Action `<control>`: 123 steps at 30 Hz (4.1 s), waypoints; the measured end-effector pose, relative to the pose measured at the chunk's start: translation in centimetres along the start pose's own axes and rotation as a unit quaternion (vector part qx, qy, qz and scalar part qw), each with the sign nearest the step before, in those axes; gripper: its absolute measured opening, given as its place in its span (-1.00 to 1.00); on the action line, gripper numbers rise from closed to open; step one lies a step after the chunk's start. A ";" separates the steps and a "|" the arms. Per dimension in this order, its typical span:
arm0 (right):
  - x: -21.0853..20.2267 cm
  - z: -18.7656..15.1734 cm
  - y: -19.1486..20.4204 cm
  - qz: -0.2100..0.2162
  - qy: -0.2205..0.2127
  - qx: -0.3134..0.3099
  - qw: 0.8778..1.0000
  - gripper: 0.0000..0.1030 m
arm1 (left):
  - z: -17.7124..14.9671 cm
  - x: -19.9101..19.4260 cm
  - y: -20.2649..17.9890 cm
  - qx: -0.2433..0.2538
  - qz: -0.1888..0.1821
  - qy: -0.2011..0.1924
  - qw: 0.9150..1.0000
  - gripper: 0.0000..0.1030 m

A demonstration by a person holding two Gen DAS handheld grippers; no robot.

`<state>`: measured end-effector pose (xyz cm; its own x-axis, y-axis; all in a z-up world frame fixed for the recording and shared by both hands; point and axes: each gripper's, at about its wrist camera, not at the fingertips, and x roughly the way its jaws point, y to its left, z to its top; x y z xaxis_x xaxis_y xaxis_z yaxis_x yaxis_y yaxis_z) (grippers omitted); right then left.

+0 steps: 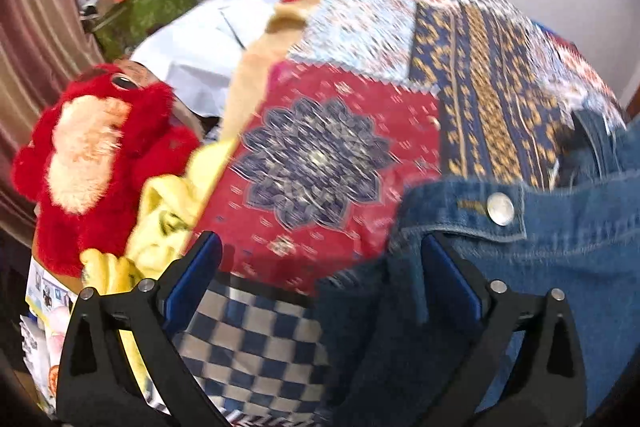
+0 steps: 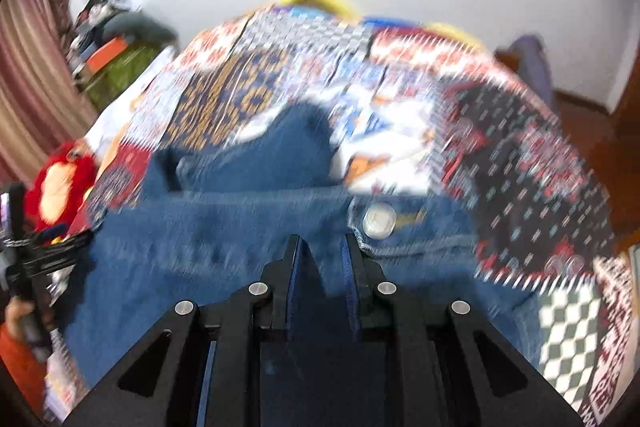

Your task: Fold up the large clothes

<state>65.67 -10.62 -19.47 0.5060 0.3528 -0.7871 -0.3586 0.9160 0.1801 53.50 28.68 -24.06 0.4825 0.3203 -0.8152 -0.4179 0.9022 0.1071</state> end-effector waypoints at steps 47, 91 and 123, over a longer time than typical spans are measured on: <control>-5.1 -11.7 4.3 -0.008 0.055 -0.161 0.985 0.77 | -12.6 -7.3 -5.1 0.096 -0.122 0.025 0.988 1.00; -8.7 -12.1 4.6 0.042 0.057 -0.061 0.996 0.80 | -19.0 -6.1 -2.2 -0.207 -0.370 0.148 0.894 1.00; -11.3 -11.8 9.5 0.039 0.040 -0.124 0.991 0.88 | -10.1 -15.9 3.2 -0.261 -0.263 -0.106 0.923 -0.48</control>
<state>47.27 -8.12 -15.82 0.4091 0.3962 -0.8220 -0.5809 0.8078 0.1002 36.66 23.54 -16.52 0.8411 -0.0231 -0.5403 -0.3696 0.7049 -0.6054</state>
